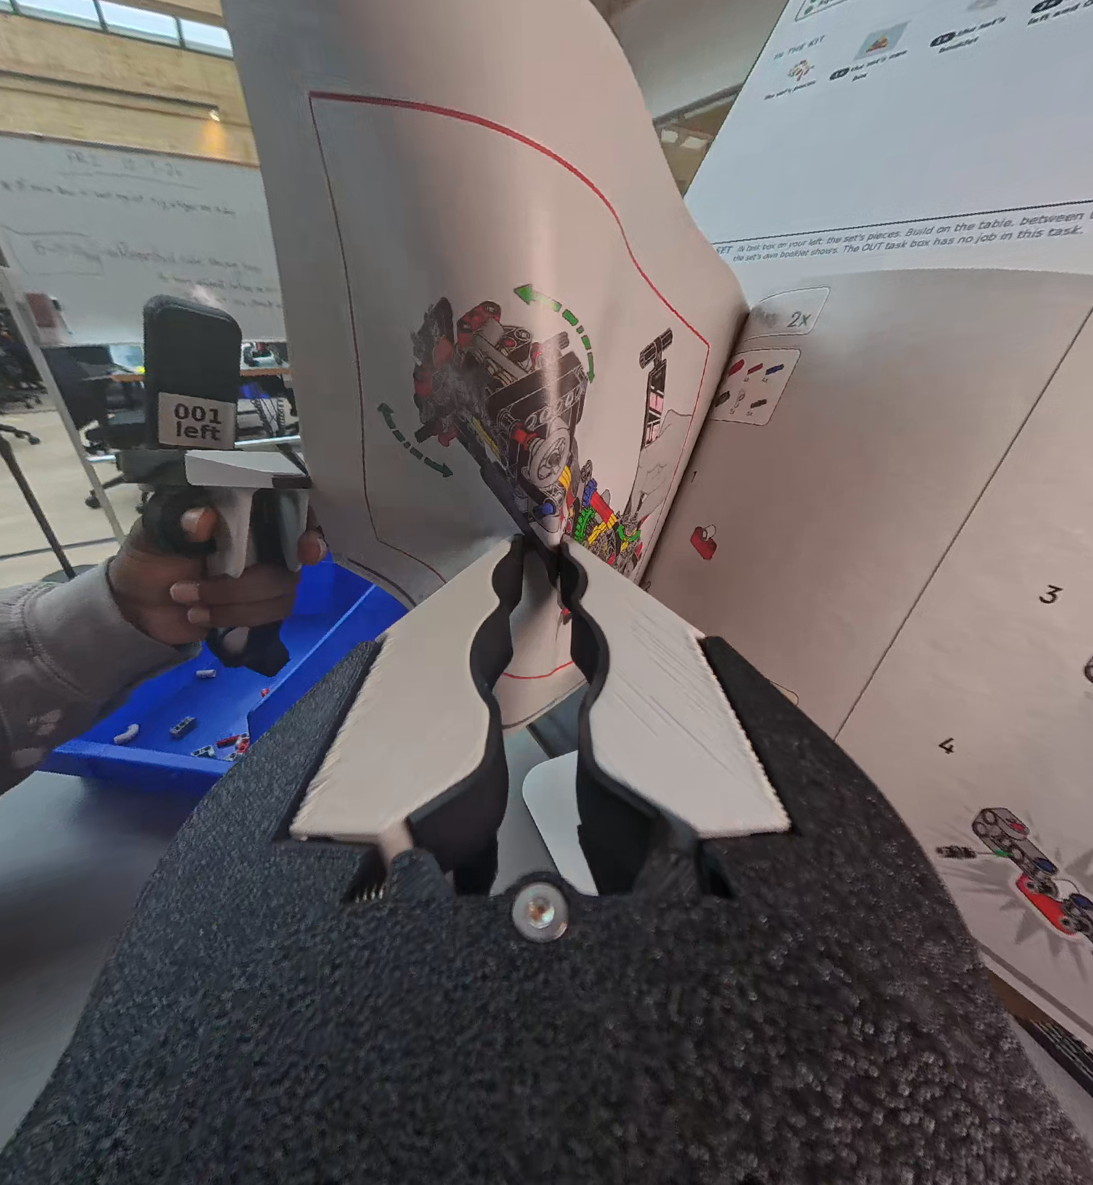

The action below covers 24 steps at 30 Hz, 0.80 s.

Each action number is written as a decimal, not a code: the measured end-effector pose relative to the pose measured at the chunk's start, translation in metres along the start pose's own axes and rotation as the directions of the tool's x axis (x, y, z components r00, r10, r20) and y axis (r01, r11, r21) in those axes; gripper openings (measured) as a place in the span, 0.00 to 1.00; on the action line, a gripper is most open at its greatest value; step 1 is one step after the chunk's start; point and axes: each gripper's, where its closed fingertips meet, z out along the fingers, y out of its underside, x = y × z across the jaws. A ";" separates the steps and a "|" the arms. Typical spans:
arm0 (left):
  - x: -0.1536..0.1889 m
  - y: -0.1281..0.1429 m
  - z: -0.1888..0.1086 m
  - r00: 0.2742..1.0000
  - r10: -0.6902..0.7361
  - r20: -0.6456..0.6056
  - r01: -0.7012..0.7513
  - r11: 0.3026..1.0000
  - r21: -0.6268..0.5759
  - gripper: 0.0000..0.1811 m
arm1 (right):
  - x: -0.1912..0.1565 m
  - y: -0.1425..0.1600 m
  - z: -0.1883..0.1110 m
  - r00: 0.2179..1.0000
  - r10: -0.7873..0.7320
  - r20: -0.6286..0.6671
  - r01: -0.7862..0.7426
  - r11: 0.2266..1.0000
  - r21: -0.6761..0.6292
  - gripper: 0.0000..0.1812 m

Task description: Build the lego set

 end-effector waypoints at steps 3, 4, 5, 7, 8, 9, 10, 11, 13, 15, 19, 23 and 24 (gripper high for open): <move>-0.003 0.002 -0.001 1.000 -0.019 0.003 0.019 1.000 -0.003 0.00 | 0.002 -0.001 -0.005 0.997 0.059 0.042 -0.060 0.998 0.030 0.01; -0.002 0.002 -0.001 1.000 -0.027 -0.004 0.027 1.000 0.000 0.00 | 0.003 -0.001 -0.006 0.996 0.065 0.054 -0.067 0.997 0.032 0.02; -0.003 0.003 -0.001 0.999 -0.032 -0.006 0.032 0.999 0.003 0.00 | 0.003 -0.001 -0.006 0.996 0.070 0.064 -0.072 0.997 0.035 0.01; -0.004 0.002 -0.001 0.999 -0.047 -0.009 0.047 0.999 0.013 0.00 | 0.003 -0.001 -0.008 0.992 0.088 0.090 -0.092 0.995 0.040 0.01; -0.004 -0.001 -0.004 0.998 -0.062 -0.021 0.063 0.997 0.034 0.00 | 0.006 -0.002 -0.010 0.990 0.105 0.098 -0.110 0.992 0.055 0.00; -0.005 -0.005 -0.007 0.996 -0.081 -0.035 0.082 0.995 0.057 0.00 | 0.009 -0.002 -0.013 0.984 0.133 0.116 -0.141 0.988 0.067 0.00; -0.006 -0.007 -0.011 0.994 -0.095 -0.044 0.098 0.993 0.071 0.00 | 0.012 -0.001 -0.016 0.977 0.165 0.134 -0.175 0.982 0.067 0.00; -0.009 -0.007 -0.013 0.994 -0.104 -0.042 0.107 0.992 0.071 0.00 | 0.017 0.003 -0.017 0.976 0.176 0.125 -0.184 0.981 0.059 0.00; -0.014 -0.005 -0.018 0.994 -0.110 -0.020 0.112 0.991 0.070 0.00 | 0.027 0.005 -0.021 0.975 0.197 0.107 -0.205 0.976 0.075 0.00; -0.019 -0.005 -0.021 0.993 -0.119 -0.001 0.119 0.990 0.076 0.00 | 0.036 0.006 -0.025 0.960 0.258 0.106 -0.267 0.959 0.089 0.00; -0.027 -0.008 -0.029 0.992 -0.120 0.048 0.115 0.989 0.094 0.00 | 0.073 0.015 -0.033 0.956 0.284 -0.068 -0.275 0.954 0.120 0.00; -0.051 -0.012 -0.049 0.976 -0.117 0.185 0.100 0.990 0.101 0.00 | 0.145 0.021 -0.082 0.821 0.340 -0.459 -0.268 0.939 0.217 0.00; -0.056 -0.013 -0.054 0.970 -0.119 0.211 0.098 0.990 0.105 0.00 | 0.150 0.021 -0.091 0.801 0.323 -0.504 -0.246 0.945 0.214 0.00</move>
